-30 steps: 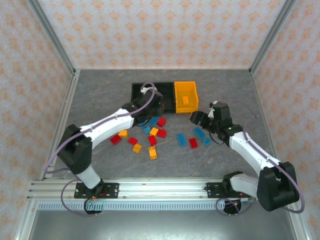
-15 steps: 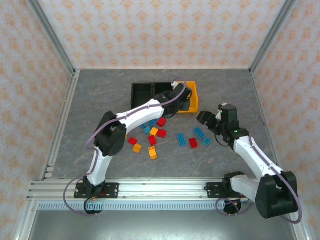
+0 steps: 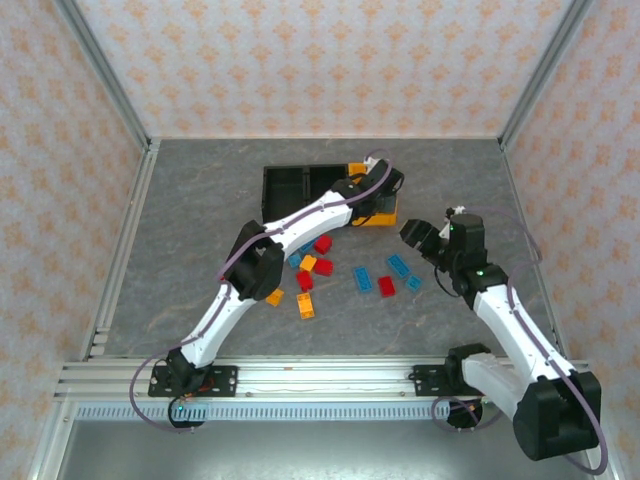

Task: Sort the legos into containers by color
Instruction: Place the lego in the container.

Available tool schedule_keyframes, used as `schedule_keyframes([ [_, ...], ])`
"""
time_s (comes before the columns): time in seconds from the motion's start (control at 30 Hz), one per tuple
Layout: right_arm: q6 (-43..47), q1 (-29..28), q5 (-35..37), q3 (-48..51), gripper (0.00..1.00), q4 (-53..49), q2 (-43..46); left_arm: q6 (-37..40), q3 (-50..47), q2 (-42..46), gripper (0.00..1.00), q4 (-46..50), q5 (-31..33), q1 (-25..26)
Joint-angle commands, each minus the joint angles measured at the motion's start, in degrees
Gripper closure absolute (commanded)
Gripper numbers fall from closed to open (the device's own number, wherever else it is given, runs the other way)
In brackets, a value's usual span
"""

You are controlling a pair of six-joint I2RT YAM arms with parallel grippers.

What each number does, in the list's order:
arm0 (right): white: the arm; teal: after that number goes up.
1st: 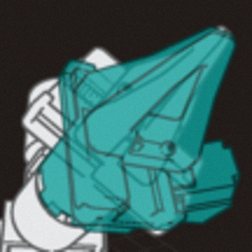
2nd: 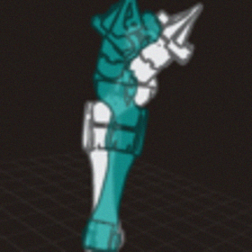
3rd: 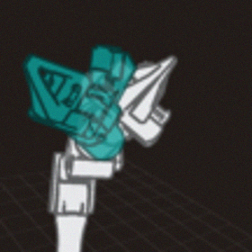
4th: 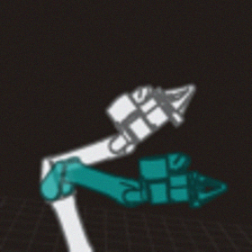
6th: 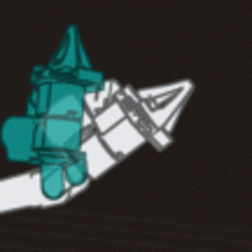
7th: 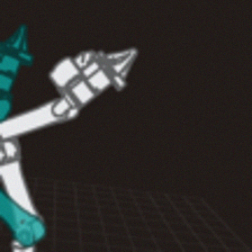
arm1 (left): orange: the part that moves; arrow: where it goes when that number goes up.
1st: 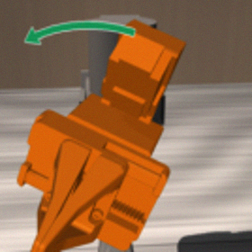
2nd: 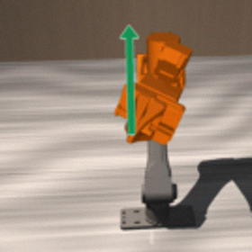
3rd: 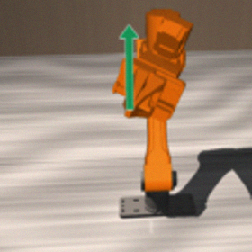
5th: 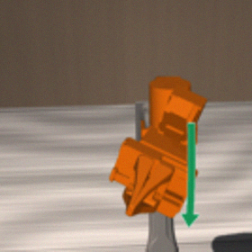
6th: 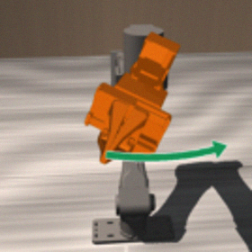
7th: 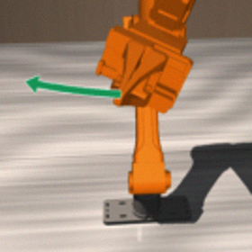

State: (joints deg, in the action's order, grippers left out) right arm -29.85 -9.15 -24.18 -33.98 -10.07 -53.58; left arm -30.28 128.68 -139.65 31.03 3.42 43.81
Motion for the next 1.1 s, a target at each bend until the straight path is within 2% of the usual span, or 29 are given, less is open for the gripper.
schedule_keyframes([
  [0.0,0.02,0.45,2.30,-0.38,0.23,-1.83,1.95,0.75,2.10,-1.10,0.63,2.84,1.59,-0.47],
  [0.4,0.90,0.67,4.28,-1.16,0.23,-3.51,3.58,1.01,2.98,-1.53,0.43,2.18,0.97,-0.65],
  [0.57,0.95,0.66,4.59,-1.69,0.23,-4.00,4.33,1.24,2.87,-0.33,0.42,2.64,1.28,-0.57],
  [0.7,1.54,0.67,4.57,-2.39,0.22,-5.12,4.43,1.11,0.37,3.79,0.43,2.57,0.19,-0.25],
  [0.83,1.59,0.62,4.67,-2.94,0.22,-7.53,2.74,1.35,-11.22,13.45,0.43,-1.80,-0.96,0.73],
  [1.07,5.03,0.57,1.27,-2.54,0.23,-9.41,-1.63,-0.42,-42.16,36.84,0.43,-12.88,-5.15,0.84],
])
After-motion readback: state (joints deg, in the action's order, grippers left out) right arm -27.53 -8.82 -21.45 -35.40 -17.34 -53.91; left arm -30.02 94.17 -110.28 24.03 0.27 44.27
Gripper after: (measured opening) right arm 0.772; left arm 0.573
